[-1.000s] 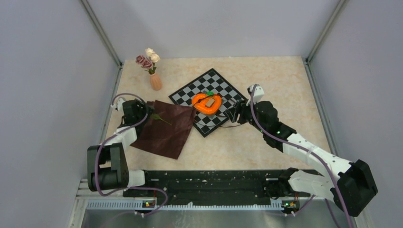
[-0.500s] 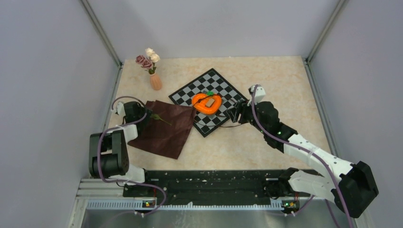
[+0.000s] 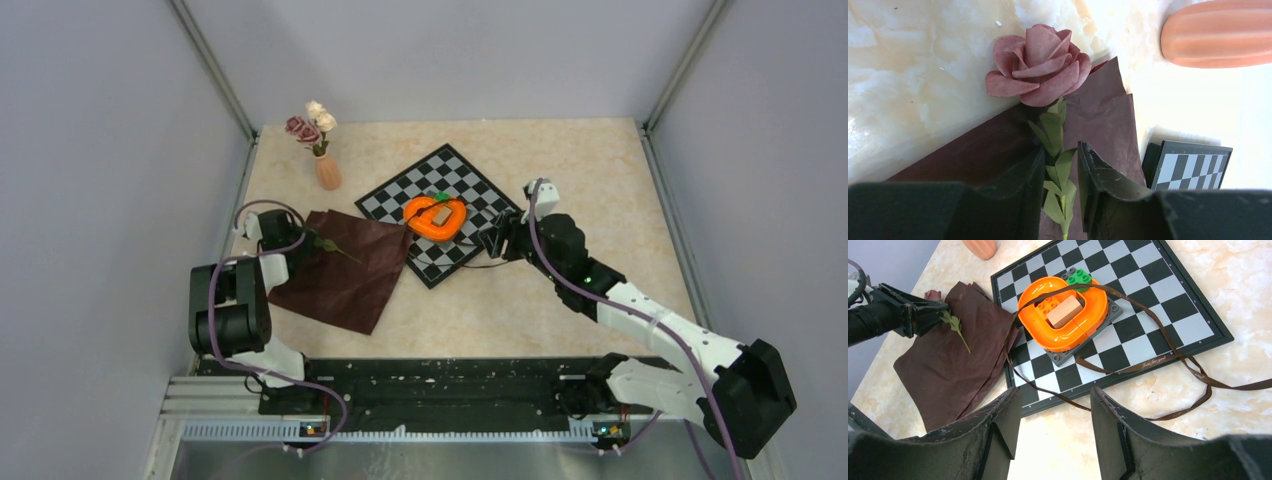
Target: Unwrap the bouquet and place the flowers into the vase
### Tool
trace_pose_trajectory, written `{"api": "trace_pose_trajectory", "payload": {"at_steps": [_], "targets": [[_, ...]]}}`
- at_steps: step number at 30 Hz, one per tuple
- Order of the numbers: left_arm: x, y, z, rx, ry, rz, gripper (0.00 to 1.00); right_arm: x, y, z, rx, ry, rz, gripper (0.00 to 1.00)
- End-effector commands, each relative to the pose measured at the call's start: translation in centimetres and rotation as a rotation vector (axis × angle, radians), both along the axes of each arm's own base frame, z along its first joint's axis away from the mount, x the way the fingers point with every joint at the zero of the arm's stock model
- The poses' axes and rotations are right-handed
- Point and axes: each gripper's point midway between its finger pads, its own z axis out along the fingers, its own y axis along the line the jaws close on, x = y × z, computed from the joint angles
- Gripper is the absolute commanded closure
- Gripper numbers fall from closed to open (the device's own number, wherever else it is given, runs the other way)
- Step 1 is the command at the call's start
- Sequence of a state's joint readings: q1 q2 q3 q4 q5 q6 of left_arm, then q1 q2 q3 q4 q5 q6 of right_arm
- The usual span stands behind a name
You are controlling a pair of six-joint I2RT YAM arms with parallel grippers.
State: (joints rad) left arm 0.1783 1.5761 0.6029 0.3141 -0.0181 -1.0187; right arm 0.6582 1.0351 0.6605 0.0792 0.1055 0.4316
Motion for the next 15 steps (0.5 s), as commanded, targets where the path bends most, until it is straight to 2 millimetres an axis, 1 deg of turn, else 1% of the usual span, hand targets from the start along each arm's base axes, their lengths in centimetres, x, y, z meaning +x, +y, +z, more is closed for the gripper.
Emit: {"api": "trace_pose_trajectory", "payload": {"at_steps": [1, 6, 9, 10, 13, 15], "targets": [[1.74, 0.62, 1.52, 0.014, -0.061, -0.001, 0.67, 0.09, -0.18, 0.71, 0.022, -0.018, -0.014, 0.45], [1.72, 0.92, 0.99, 0.015, -0.047, 0.004, 0.73, 0.07, -0.22, 0.54, 0.018, -0.014, -0.015, 0.45], [1.80, 1.04, 0.61, 0.012, -0.039, 0.002, 0.80, 0.09, -0.33, 0.35, 0.016, -0.013, -0.020, 0.45], [1.85, 0.66, 0.67, 0.000, -0.043, -0.017, 0.84, 0.14, -0.32, 0.32, 0.016, -0.014, -0.021, 0.45], [1.91, 0.43, 0.98, 0.004, -0.052, -0.038, 1.00, 0.18, -0.13, 0.43, 0.016, -0.016, -0.013, 0.45], [1.87, 0.45, 1.24, 0.016, -0.057, -0.048, 1.00, 0.20, -0.08, 0.59, 0.017, -0.018, -0.011, 0.45]]}}
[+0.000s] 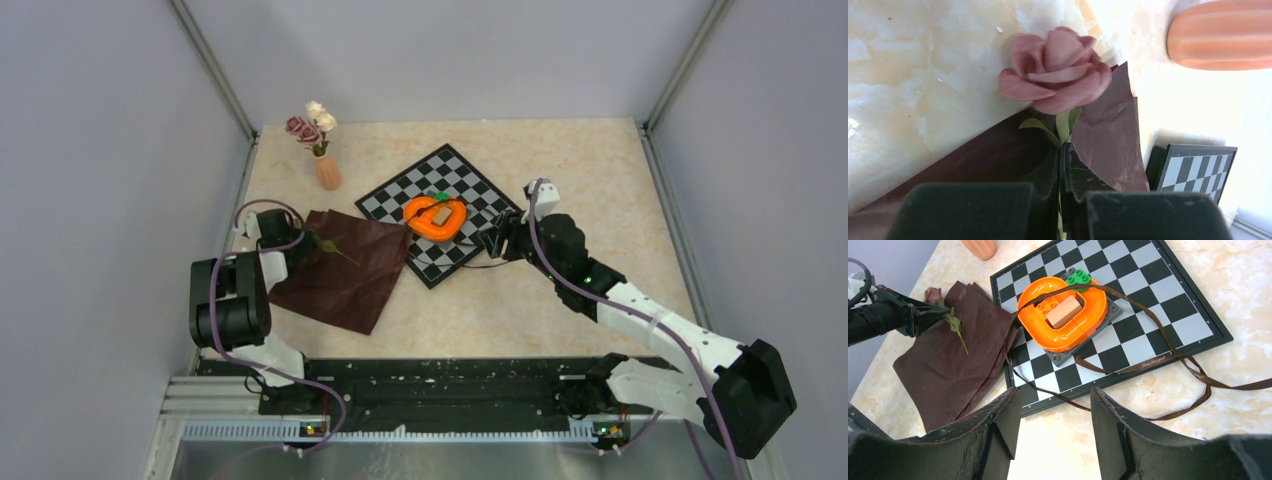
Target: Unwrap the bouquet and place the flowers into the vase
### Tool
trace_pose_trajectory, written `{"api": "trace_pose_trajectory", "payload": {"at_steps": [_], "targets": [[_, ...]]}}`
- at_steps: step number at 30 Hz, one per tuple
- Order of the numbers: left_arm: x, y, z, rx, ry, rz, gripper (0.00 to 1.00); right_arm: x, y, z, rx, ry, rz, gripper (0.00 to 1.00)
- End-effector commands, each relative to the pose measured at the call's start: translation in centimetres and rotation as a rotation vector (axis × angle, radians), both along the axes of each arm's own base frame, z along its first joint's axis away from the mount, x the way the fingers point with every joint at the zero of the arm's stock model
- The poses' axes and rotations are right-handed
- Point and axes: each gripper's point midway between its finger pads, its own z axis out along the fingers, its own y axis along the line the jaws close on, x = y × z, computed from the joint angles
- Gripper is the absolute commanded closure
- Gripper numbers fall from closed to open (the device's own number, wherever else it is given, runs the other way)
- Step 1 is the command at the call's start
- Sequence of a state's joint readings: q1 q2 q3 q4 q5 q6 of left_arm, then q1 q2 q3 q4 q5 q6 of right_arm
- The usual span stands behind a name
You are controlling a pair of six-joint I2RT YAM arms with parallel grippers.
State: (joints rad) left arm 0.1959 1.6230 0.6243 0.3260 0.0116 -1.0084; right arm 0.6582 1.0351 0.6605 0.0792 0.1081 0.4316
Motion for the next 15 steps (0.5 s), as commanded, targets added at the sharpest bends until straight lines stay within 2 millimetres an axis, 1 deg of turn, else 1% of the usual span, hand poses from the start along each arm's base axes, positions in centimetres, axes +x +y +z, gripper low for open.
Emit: {"api": "trace_pose_trajectory", "payload": {"at_steps": [1, 7, 11, 15], "targets": [[1.3, 0.1, 2.1, 0.032, -0.071, -0.040, 1.00, 0.2, 0.0, 0.7, 0.016, -0.019, -0.007, 0.45], [1.1, 0.1, 3.7, 0.070, -0.117, -0.062, 1.00, 0.1, -0.1, 0.8, 0.021, -0.017, -0.008, 0.45], [0.8, 0.4, 5.8, 0.118, -0.168, -0.065, 1.00, 0.0, -0.1, 0.8, 0.023, -0.015, -0.008, 0.45], [-0.1, 0.7, 8.0, 0.178, -0.219, -0.071, 1.00, 0.1, -0.1, 0.9, 0.024, -0.017, -0.012, 0.45]]}}
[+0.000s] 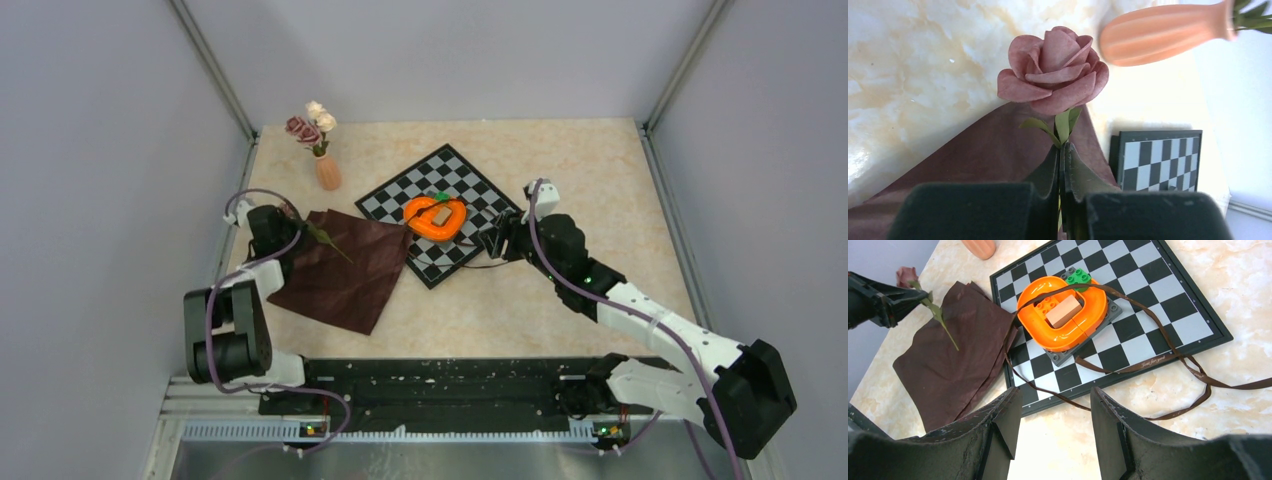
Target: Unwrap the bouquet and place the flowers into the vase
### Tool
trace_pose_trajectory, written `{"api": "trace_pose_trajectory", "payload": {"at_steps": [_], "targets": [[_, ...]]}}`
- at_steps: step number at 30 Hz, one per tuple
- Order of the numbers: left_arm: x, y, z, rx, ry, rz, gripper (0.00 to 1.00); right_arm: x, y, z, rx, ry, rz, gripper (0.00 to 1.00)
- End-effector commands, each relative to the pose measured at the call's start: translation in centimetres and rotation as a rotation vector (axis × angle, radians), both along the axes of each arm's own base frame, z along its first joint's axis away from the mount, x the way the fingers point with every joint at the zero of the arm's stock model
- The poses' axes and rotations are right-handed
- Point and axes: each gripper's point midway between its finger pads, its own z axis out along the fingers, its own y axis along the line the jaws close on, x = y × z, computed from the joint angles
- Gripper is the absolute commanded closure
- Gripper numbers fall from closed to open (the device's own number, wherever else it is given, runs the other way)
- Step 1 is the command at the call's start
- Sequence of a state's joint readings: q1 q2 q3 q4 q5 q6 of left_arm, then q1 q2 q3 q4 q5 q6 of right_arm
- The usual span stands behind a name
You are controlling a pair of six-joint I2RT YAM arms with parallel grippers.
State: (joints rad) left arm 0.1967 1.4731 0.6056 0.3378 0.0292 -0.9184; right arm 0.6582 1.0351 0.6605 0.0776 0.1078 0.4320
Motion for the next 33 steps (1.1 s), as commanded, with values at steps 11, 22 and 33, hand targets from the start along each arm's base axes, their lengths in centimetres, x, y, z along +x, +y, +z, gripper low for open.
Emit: {"api": "trace_pose_trajectory", "payload": {"at_steps": [11, 22, 33], "targets": [[-2.6, 0.7, 14.4, 0.334, -0.420, -0.050, 1.00, 0.1, -0.1, 1.8, 0.036, -0.034, -0.010, 0.45], [-1.9, -2.9, 25.2, 0.591, -0.821, -0.274, 1.00, 0.2, -0.7, 2.4, 0.042, -0.061, -0.036, 0.45], [3.9, -4.9, 29.6, 0.805, -1.001, -0.356, 1.00, 0.7, -0.9, 2.4, 0.023, -0.071, -0.057, 0.45]]}}
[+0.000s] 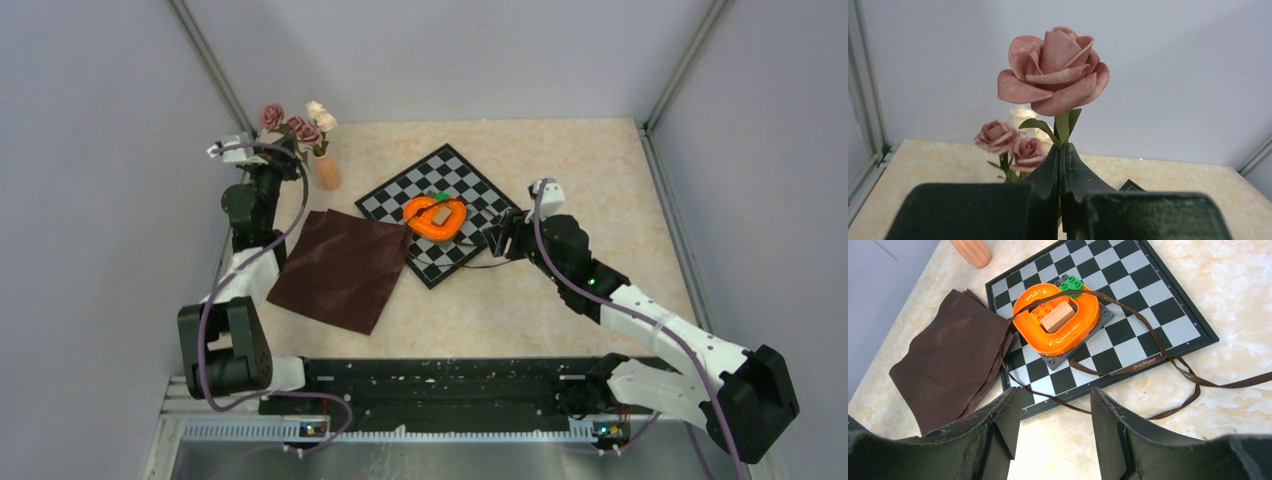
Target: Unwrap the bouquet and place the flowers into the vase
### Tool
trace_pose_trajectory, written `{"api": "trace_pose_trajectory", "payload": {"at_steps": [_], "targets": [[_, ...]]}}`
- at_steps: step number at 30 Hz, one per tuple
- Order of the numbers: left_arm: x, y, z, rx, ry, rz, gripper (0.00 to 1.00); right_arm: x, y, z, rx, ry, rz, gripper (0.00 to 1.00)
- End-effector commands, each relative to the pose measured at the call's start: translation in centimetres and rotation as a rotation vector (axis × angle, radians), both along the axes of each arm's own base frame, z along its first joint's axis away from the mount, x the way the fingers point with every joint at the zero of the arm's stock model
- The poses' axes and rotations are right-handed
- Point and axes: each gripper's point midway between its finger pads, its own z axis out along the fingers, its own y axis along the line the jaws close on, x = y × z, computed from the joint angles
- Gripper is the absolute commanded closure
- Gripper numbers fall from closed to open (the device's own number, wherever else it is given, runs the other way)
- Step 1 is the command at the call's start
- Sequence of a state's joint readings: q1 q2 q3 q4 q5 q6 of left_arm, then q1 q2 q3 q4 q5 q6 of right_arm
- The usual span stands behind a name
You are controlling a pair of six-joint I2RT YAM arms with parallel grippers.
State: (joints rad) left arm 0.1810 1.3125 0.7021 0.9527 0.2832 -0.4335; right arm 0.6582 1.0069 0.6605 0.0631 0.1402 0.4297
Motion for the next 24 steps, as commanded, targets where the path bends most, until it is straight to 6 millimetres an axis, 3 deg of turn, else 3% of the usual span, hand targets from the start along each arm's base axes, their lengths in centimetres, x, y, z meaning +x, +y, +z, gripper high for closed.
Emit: {"api": "trace_pose_trajectory", "payload": {"at_steps": [1, 7, 12, 24], "targets": [[1.6, -2.4, 5.7, 0.176, -0.202, -0.039, 1.00, 0.8, -0.2, 1.7, 0.023, -0.053, -0.031, 0.45], [5.5, -4.8, 6.6, 0.302, -0.274, -0.104, 1.00, 1.3, -0.3, 1.3, 0.016, -0.041, -0.057, 0.45], [8.9, -6.2, 5.1, 0.408, -0.253, -0.164, 1.00, 1.9, -0.2, 1.0, 0.003, -0.033, -0.071, 0.45], [12.0, -6.8, 2.4, 0.553, -0.231, -0.203, 1.00, 3.1, 1.1, 0.4, -0.011, -0.008, -0.051, 0.45]]}}
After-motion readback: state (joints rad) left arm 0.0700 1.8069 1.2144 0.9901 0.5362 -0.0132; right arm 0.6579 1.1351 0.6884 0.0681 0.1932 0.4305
